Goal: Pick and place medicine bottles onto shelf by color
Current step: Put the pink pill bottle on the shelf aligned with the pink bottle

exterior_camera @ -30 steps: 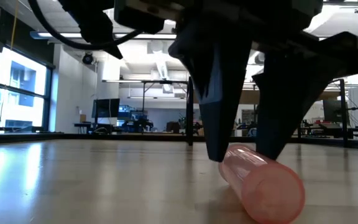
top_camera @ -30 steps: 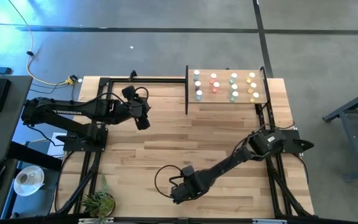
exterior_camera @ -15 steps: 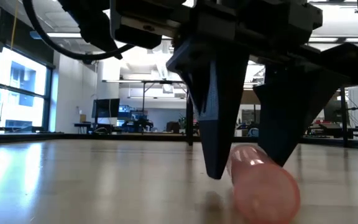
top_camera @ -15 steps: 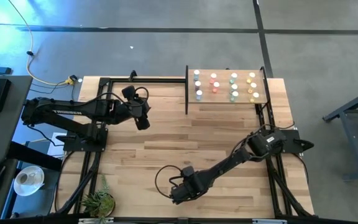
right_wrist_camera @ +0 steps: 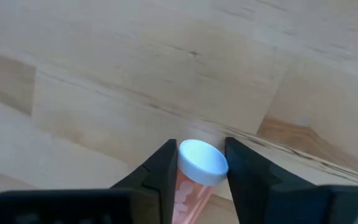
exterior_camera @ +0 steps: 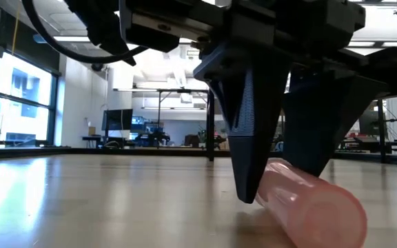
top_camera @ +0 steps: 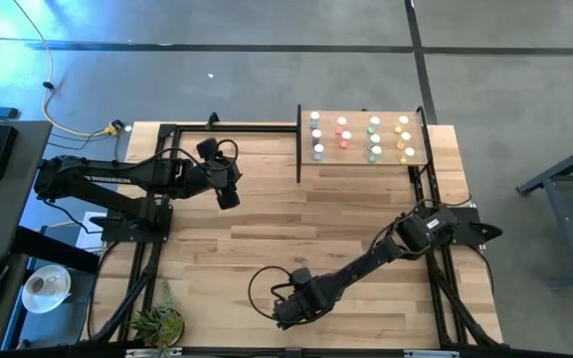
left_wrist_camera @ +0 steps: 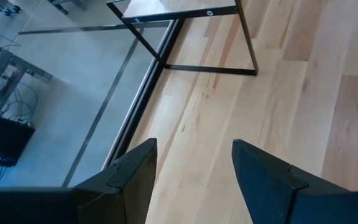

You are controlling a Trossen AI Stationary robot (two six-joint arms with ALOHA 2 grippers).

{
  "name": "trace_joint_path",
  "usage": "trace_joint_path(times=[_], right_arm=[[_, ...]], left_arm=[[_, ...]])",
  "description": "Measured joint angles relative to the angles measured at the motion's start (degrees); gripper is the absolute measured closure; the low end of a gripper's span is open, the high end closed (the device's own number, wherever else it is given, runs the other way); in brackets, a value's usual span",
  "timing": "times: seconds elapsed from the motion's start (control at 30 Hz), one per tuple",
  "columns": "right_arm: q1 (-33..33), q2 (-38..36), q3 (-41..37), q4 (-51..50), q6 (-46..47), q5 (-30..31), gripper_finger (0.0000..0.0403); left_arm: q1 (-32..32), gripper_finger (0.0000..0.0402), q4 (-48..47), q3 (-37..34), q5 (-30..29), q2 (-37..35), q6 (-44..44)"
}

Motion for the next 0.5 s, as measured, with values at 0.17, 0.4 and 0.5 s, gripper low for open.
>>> trace_joint_path(times=[0.17, 0.4, 0.5], right_arm=[[0.40, 0.00, 0.00, 0.17, -0.69, 0.79, 0.0300], [1.20, -0.68, 0.00, 0.49, -3.65, 6.98, 0.0301], [1.78, -1.70, 1.24, -0.92, -5.34, 13.22, 0.0301]], left_arm=[[0.00, 0.0202, -0.07, 0.00, 1.34, 0.00, 0.42], [-0.02, 0.0202, -4.76, 0.00, 10.34, 0.00, 0.43], [-0.04, 0.0202, -6.64, 0.00, 15.73, 0.00, 0.34]])
